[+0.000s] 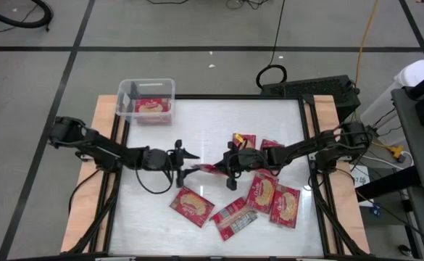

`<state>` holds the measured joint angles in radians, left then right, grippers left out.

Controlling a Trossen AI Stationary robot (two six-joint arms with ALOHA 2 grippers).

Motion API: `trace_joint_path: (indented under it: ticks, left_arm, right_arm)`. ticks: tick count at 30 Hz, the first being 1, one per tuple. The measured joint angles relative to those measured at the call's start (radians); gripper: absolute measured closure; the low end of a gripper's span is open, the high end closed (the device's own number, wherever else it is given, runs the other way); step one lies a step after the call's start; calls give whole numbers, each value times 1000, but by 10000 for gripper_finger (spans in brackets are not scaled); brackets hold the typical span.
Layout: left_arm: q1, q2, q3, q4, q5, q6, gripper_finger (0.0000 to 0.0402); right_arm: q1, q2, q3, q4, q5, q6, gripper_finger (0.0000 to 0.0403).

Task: Sort popcorn bags into baskets
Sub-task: Put the red popcorn bag into the transparent container

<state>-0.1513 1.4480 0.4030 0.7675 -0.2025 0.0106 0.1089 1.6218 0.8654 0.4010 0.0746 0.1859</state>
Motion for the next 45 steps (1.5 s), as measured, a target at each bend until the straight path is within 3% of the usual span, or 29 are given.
trace_joint_path:
  ticks: [5,9,11,19,26,31,35,40,45]
  left_arm:
    - [29,62,0,81,100,23,272]
    - [29,69,0,92,105,26,358]
    - [29,66,0,94,102,11,381]
    - [29,11,-2,118,90,-63,375]
    - [-5,-98,-48,116,67,-82,381]
    - [-41,-213,-131,123,-53,-112,379]
    - [-63,-293,-223,232,-91,-107,380]
    - [-89,-322,-323,443,-104,-91,376]
    - [-107,-312,-351,516,-144,-85,374]
  right_arm:
    - [-1,1,0,33,1,-39,385]
    - [0,0,0,57,36,-55,383]
    - [0,0,0,60,57,-73,378]
    - [-2,-63,0,107,130,-138,308]
    - [7,-201,-8,-3,141,-136,254]
    - [43,-259,-64,53,148,-84,244]
    - [83,-259,-120,136,224,-95,243]
    - [97,-217,-192,275,238,-47,243]
    - [96,-116,-211,454,230,-39,243]
